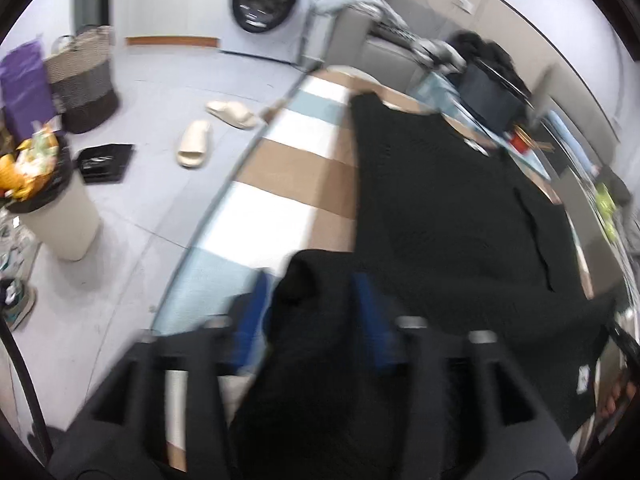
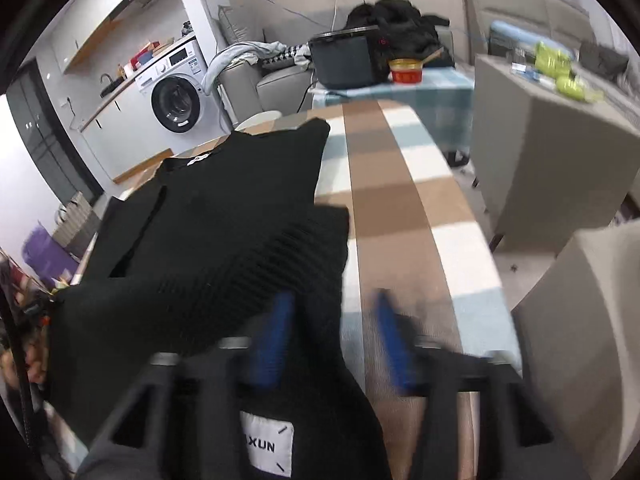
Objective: Fold small clothes
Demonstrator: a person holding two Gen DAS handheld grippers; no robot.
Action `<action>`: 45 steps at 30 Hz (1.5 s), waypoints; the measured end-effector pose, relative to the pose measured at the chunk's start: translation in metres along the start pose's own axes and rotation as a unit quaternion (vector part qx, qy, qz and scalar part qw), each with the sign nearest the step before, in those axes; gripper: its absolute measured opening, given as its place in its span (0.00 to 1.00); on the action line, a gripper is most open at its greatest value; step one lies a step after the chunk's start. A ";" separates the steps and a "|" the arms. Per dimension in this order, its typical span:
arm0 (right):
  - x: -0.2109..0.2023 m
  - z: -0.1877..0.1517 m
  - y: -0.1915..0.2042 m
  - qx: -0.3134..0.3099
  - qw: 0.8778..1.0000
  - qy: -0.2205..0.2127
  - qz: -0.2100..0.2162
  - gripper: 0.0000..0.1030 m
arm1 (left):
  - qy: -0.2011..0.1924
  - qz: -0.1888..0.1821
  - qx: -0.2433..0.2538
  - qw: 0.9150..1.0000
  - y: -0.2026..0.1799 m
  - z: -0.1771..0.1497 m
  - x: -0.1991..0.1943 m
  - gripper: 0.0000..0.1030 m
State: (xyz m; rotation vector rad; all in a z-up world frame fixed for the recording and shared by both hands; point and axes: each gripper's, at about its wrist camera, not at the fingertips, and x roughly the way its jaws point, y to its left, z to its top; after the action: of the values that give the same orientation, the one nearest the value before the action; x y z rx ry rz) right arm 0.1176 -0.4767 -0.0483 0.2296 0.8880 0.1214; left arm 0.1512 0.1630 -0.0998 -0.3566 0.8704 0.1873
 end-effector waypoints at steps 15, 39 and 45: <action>0.055 0.016 0.016 0.000 0.996 0.059 0.063 0.28 | 0.043 -0.015 0.050 0.998 -0.039 0.005 0.056 0.21; -0.035 -0.065 0.007 -0.002 0.997 0.052 0.066 0.55 | 0.022 -0.002 0.047 0.999 0.000 -0.076 -0.069 0.60; -0.060 -0.080 -0.007 0.000 0.996 0.052 0.071 0.63 | 0.015 0.014 0.028 0.999 0.035 -0.098 -0.112 0.65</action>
State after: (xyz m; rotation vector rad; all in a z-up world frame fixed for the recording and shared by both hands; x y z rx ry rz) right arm 0.0179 -0.4840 -0.0535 0.2890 0.9753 0.2676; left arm 0.0002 0.1563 -0.0788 -0.2954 0.9087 0.1832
